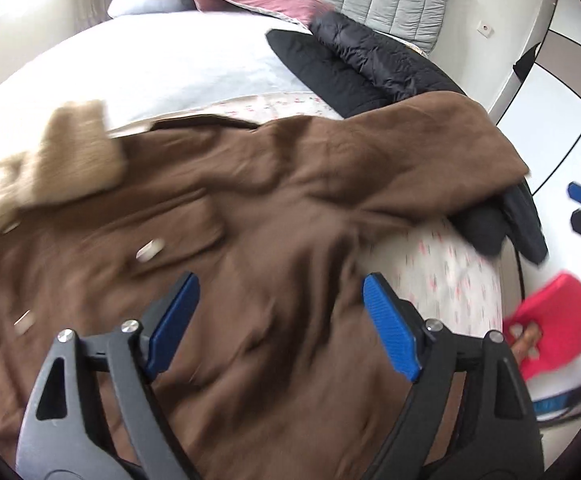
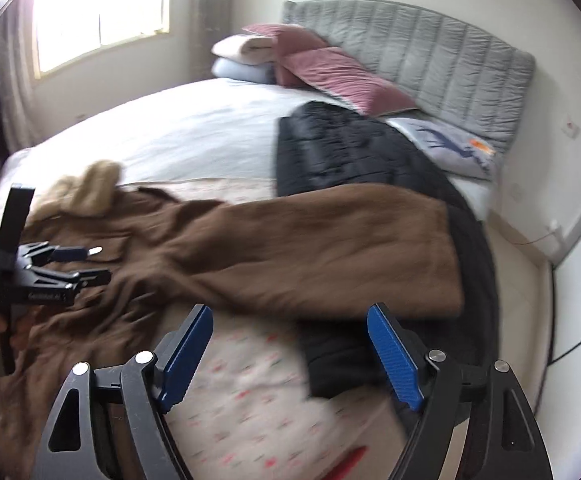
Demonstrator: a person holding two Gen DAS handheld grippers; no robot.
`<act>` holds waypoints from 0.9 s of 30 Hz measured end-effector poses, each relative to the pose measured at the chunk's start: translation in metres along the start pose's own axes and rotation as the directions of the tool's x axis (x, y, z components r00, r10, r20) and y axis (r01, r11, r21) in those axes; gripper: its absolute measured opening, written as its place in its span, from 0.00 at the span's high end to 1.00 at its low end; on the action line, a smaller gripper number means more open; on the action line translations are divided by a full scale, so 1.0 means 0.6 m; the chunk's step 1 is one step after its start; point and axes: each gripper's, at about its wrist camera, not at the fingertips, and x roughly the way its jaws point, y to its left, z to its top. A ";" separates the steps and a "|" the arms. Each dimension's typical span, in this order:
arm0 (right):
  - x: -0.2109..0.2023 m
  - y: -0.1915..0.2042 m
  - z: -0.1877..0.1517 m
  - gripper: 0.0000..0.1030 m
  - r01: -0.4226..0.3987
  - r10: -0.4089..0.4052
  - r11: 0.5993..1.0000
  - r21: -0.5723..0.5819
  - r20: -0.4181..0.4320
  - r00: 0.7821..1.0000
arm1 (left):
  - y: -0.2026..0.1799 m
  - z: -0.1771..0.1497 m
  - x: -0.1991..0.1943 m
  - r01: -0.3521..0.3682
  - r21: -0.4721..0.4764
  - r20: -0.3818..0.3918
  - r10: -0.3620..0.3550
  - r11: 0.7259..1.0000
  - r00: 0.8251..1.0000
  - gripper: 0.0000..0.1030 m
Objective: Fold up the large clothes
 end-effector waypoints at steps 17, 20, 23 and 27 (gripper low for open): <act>-0.103 0.238 -0.269 0.14 -0.280 0.281 0.960 0.026 -0.012 0.960 | 0.175 -0.326 -0.395 -0.188 -0.127 0.045 0.195 0.974 0.980 0.01; -0.093 0.255 -0.307 0.14 -0.313 0.315 0.947 0.075 -0.024 0.949 | 0.198 -0.395 -0.434 -0.227 -0.208 0.058 0.244 0.951 0.968 0.01; -0.080 0.258 -0.336 0.14 -0.346 0.355 0.929 0.128 -0.057 0.933 | 0.225 -0.464 -0.450 -0.251 -0.281 0.016 0.266 0.927 0.964 0.01; -0.074 0.245 -0.359 0.14 -0.341 0.358 0.927 0.157 -0.091 0.929 | 0.251 -0.538 -0.447 -0.253 -0.330 -0.069 0.244 0.909 0.967 0.01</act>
